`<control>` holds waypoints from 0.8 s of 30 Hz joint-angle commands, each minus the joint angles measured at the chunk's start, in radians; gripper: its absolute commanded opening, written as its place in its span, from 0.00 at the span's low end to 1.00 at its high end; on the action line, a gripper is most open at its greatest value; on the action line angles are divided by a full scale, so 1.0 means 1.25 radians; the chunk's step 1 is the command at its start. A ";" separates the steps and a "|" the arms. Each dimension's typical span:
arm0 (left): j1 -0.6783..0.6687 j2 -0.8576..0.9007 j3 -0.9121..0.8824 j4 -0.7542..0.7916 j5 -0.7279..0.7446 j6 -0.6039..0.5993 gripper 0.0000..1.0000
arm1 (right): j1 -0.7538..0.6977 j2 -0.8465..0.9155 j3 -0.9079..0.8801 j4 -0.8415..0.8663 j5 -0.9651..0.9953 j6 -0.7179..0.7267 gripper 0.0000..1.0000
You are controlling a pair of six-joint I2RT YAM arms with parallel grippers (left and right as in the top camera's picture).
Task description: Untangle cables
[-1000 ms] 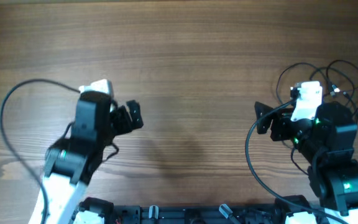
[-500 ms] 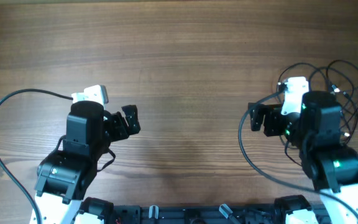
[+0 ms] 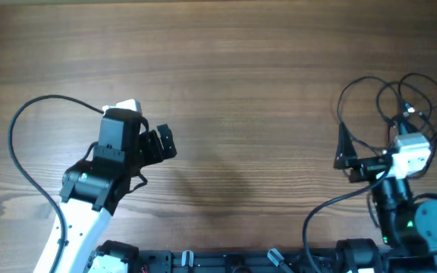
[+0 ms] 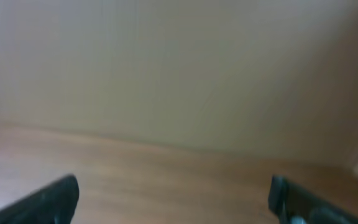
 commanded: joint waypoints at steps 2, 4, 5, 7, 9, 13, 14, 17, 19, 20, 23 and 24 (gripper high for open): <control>-0.001 0.045 -0.007 -0.001 -0.002 -0.005 1.00 | -0.008 -0.132 -0.186 0.195 -0.005 -0.031 1.00; -0.001 0.061 -0.007 -0.001 -0.002 -0.005 1.00 | -0.012 -0.175 -0.261 0.292 0.013 -0.031 1.00; -0.001 0.065 -0.007 -0.001 -0.002 -0.005 1.00 | -0.016 -0.192 -0.290 0.327 0.013 -0.031 1.00; -0.001 0.067 -0.007 0.000 -0.002 -0.005 1.00 | -0.024 -0.226 -0.353 0.381 0.012 -0.031 1.00; -0.001 0.067 -0.007 -0.001 -0.002 -0.005 1.00 | -0.025 -0.225 -0.397 0.388 0.005 -0.030 1.00; -0.001 0.067 -0.007 -0.001 -0.002 -0.005 1.00 | -0.025 -0.225 -0.421 0.278 -0.013 -0.062 1.00; -0.001 0.067 -0.007 -0.001 -0.002 -0.005 1.00 | -0.025 -0.225 -0.421 0.244 -0.013 -0.073 1.00; -0.001 0.067 -0.007 0.000 -0.002 -0.005 1.00 | -0.025 -0.225 -0.421 0.146 -0.001 -0.053 1.00; -0.001 0.067 -0.007 -0.001 -0.002 -0.005 1.00 | -0.030 -0.225 -0.421 0.146 0.005 -0.070 1.00; -0.001 0.067 -0.007 -0.001 -0.002 -0.005 1.00 | -0.030 -0.225 -0.421 0.146 0.006 -0.058 1.00; -0.001 0.067 -0.007 -0.001 -0.002 -0.005 1.00 | -0.030 -0.225 -0.421 0.149 0.045 0.012 1.00; -0.001 0.067 -0.007 -0.001 -0.002 -0.005 1.00 | -0.030 -0.225 -0.421 0.152 0.065 0.026 1.00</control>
